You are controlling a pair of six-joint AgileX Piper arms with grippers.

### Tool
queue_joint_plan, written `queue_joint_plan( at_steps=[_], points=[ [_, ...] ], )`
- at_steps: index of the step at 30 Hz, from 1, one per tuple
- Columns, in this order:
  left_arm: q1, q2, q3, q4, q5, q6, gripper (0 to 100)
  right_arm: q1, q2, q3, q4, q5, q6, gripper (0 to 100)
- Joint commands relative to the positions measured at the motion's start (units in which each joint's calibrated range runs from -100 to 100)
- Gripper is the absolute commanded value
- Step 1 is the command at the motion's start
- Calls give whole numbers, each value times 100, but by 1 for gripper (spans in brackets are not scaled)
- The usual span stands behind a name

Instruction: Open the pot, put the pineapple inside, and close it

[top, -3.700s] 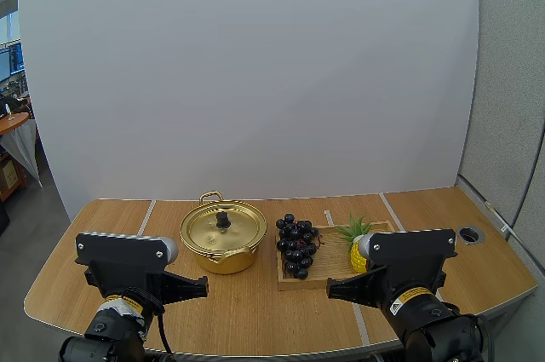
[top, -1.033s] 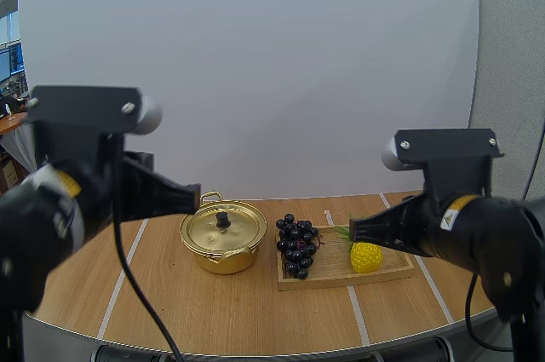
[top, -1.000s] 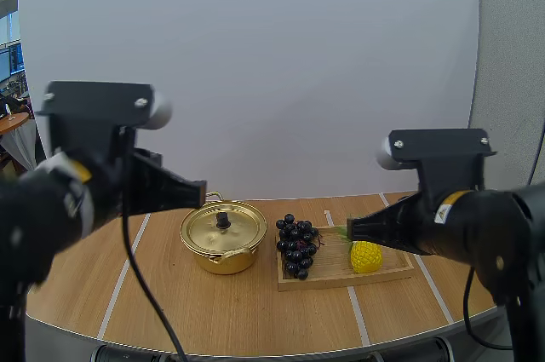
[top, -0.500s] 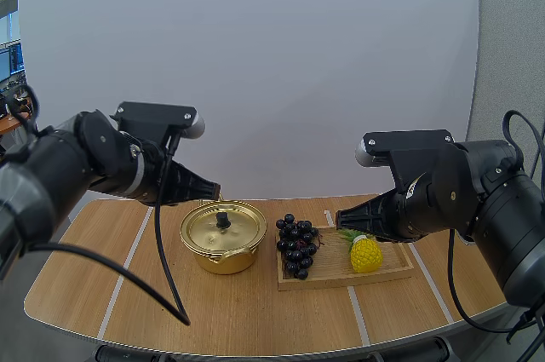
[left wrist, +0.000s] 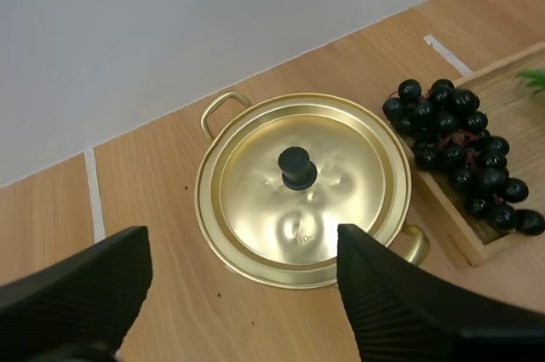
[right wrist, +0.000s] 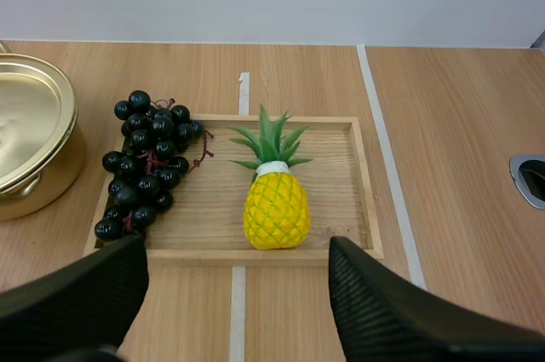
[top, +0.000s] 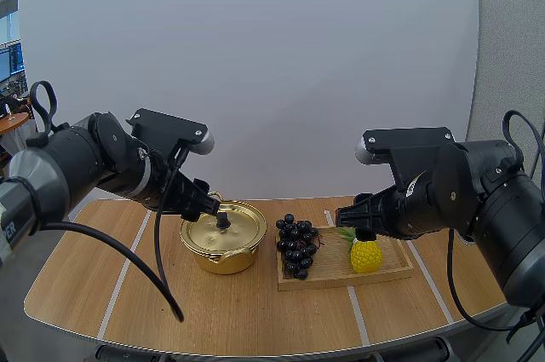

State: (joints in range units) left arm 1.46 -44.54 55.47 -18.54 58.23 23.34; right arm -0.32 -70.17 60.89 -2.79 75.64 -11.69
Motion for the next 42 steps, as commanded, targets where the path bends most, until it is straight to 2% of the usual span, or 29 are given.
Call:
queue_joint_plan(
  at_steps=[1,5,12,14,26,42],
  points=[
    [7,96,-50,-272,-153,611,100,-12,-41,-34,-49,-42,-30,100],
    [-55,452,-324,-454,-117,988,100,-12,-41,-34,-49,-42,-30,100],
    [-483,1587,-984,-297,-67,987,100,-12,-41,-34,-49,-42,-30,100],
    [-551,1969,-1175,-103,-84,863,100,-12,-41,-34,-49,-42,-30,100],
    [-566,3948,-2193,155,153,732,100,-12,-41,-34,-49,-42,-30,100],
    [-566,4727,-2386,206,153,765,100,-12,-41,-34,-49,-42,-30,100]
  ],
)
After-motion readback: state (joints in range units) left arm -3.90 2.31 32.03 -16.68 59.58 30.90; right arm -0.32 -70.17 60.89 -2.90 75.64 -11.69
